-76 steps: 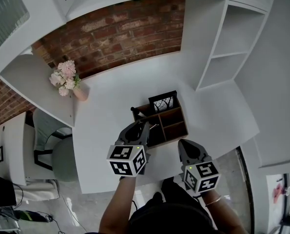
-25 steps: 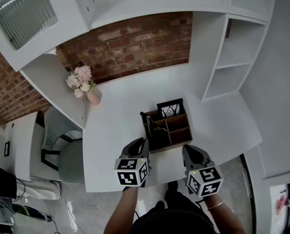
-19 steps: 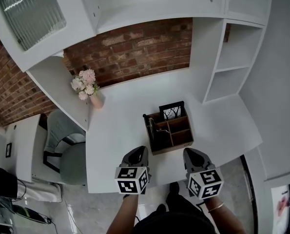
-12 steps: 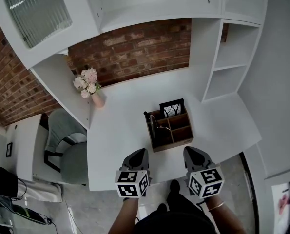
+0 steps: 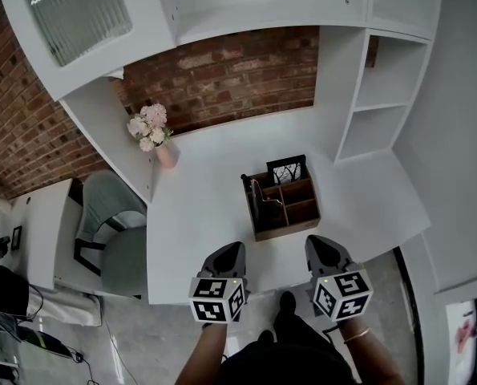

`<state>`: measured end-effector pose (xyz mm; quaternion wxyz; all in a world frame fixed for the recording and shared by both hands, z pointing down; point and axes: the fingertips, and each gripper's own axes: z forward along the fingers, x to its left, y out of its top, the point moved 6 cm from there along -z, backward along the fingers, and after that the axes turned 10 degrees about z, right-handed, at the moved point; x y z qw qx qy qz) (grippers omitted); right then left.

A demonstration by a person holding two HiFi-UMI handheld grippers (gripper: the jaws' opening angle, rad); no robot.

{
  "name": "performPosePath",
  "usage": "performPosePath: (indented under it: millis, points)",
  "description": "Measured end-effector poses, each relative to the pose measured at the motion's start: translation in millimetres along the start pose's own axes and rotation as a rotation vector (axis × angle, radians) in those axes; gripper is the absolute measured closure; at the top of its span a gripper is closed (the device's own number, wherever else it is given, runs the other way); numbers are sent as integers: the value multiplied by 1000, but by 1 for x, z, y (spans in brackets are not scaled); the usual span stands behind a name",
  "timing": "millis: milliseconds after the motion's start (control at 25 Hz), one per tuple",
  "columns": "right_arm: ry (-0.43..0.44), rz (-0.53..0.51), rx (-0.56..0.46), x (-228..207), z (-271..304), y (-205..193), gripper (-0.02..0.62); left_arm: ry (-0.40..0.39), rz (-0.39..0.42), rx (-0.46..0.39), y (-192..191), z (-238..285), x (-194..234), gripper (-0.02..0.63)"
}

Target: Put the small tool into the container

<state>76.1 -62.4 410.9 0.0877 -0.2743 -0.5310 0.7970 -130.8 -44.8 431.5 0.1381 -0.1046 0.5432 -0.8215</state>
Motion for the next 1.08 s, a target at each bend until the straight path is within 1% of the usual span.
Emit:
performPosePath:
  millis: [200,440,640,1080]
  points:
    - [-7,-16,13,1,0,-3,592,7,-12,-5,-1,-3,3,597]
    - [13,-28,17,4,1,-1,592,18,-25,-9,-1,-4,5,597]
    - [29,-49,15,9,2,1,592,10,-20,-15,4,-3,8,597]
    - [22,-45,14,6,3,-1,592,13,-26,-18,2,-4,12,597]
